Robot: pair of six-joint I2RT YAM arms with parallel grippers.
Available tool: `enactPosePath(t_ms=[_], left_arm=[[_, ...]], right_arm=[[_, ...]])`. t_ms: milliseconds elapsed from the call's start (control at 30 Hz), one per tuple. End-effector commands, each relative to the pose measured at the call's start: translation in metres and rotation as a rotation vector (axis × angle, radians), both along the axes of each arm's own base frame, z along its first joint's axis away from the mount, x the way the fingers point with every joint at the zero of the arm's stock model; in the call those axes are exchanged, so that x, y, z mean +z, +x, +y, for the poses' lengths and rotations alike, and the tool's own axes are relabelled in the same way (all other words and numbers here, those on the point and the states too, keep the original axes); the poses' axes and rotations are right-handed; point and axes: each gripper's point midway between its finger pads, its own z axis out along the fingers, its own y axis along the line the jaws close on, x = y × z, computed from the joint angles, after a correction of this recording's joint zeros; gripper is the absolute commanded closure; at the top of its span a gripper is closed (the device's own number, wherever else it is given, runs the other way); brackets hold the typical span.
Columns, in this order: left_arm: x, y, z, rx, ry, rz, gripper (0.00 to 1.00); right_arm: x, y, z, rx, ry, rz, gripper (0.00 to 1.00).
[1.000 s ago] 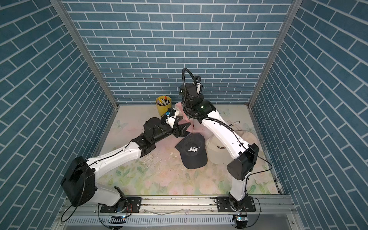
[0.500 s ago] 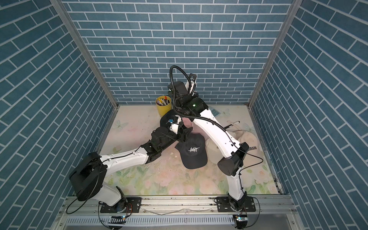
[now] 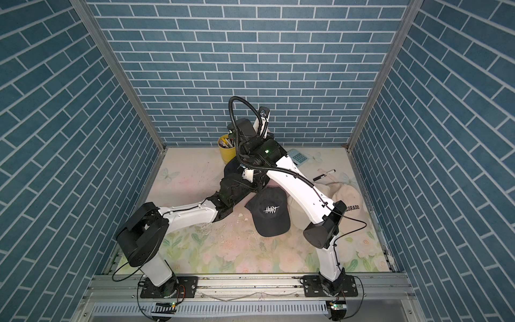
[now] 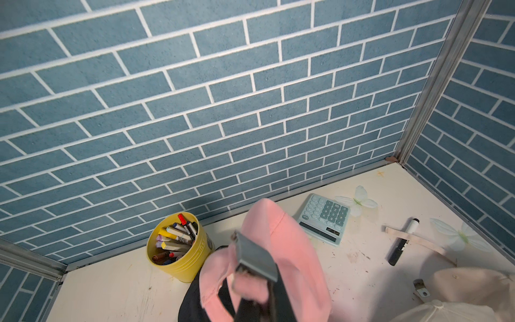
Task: Open the adjustable buckle of the baseball cap
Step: Place the baseball cap at the center of the board.
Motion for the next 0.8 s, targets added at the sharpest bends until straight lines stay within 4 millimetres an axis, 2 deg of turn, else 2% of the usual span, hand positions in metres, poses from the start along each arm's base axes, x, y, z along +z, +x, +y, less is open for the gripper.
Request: enactPosePath(t_ms=[0, 33, 67, 133, 267, 300, 400, 467, 533, 767], left_arm=[[0.012, -0.010, 0.001, -0.074, -0.030, -0.001, 1.00], [0.011, -0.017, 0.001, -0.123, -0.030, 0.015, 1.00], [0.009, -0.026, 0.002, -0.168, -0.035, 0.038, 1.00], [0.008, -0.050, 0.010, -0.255, -0.051, 0.068, 1.00], [-0.003, -0.086, 0.040, -0.317, -0.067, 0.141, 1.00], [-0.010, -0.094, 0.048, -0.320, -0.076, 0.174, 1.00], [-0.023, -0.118, 0.070, -0.330, -0.122, 0.241, 1.00], [-0.038, -0.133, 0.082, -0.328, -0.146, 0.294, 1.00], [-0.048, -0.148, 0.093, -0.325, -0.200, 0.323, 1.00], [-0.082, -0.183, 0.133, -0.261, -0.378, 0.439, 1.00]], right_arm=[[0.000, -0.001, 0.004, 0.009, 0.003, 0.001, 1.00], [-0.001, 0.000, 0.006, 0.030, -0.015, 0.006, 0.99], [-0.002, 0.000, 0.012, 0.066, -0.037, 0.014, 0.92], [-0.006, 0.000, 0.024, 0.157, -0.103, 0.027, 0.75], [-0.017, -0.001, 0.028, 0.235, -0.206, 0.043, 0.41], [-0.021, -0.003, 0.029, 0.253, -0.232, 0.050, 0.29], [-0.027, -0.008, 0.034, 0.348, -0.289, 0.052, 0.06], [-0.031, -0.012, 0.045, 0.455, -0.301, 0.041, 0.01], [-0.034, -0.014, 0.045, 0.479, -0.291, 0.036, 0.01], [-0.042, -0.018, 0.031, 0.507, -0.310, 0.053, 0.01]])
